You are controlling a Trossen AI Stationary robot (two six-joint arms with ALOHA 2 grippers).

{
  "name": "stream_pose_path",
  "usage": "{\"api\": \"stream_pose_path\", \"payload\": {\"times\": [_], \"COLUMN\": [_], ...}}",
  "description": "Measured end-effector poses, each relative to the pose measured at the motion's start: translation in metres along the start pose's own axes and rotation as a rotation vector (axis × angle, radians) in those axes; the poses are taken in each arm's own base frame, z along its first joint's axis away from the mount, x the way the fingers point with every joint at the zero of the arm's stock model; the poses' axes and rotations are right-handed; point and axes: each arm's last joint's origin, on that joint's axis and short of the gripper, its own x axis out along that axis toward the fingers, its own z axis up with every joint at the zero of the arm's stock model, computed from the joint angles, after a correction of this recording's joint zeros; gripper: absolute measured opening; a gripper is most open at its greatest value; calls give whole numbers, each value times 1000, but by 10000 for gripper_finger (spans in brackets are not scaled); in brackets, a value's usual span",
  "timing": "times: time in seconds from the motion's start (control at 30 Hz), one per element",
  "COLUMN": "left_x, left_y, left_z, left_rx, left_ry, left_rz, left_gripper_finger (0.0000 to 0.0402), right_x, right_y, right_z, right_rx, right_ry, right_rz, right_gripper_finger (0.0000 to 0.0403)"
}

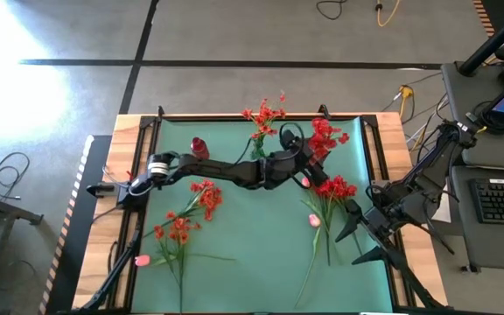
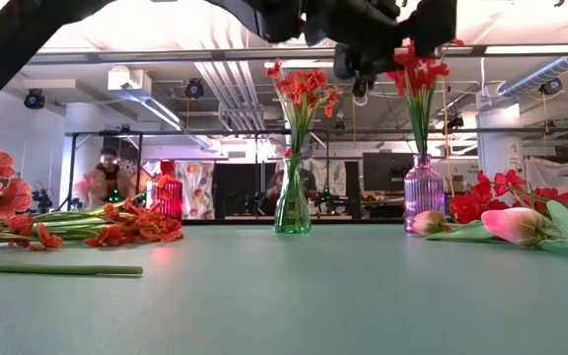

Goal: Sort flowers into vase by color
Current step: Put the middle left red flower in the violet flower vase, then put the bottom left orange flower in the green flower vase

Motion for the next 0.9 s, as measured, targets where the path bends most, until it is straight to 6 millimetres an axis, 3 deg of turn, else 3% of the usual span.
{"api": "stream_pose_path", "payload": {"times": [0.53,0.9], "left_x": [-30,-55], "left_y": [15,28], "left_z": [35,77], "left_rx": [140,184], "left_ry": [204,189], "left_rz": [-30,-99], "left_gripper_finger": [264,264], "right_x": [0,0], "right_y": [-1,-4], "right_z": [0,-1], "right_rx": [0,-6], "right_ry": [-6,-27], "right_rz": [-19,-122], "right_gripper_finger": [302,302]}}
